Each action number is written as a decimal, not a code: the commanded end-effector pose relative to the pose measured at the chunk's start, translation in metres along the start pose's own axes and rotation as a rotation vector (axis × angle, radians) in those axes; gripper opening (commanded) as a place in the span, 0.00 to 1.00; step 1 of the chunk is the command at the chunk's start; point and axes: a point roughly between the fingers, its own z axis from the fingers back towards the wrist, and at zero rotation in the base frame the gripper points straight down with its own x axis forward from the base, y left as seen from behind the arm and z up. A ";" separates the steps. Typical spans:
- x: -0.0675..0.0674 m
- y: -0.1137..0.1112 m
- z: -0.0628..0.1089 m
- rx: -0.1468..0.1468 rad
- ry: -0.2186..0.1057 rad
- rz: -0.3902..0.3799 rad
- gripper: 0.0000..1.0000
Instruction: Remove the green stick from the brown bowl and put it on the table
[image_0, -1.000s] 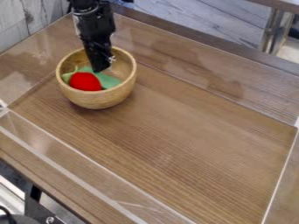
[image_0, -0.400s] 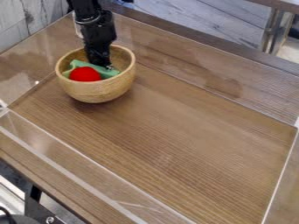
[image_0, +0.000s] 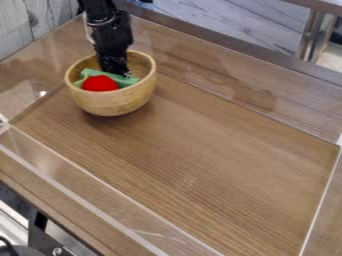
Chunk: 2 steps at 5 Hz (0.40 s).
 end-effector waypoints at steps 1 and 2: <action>-0.006 -0.003 -0.008 -0.047 0.032 0.072 0.00; -0.010 -0.012 -0.011 -0.063 0.051 0.094 0.00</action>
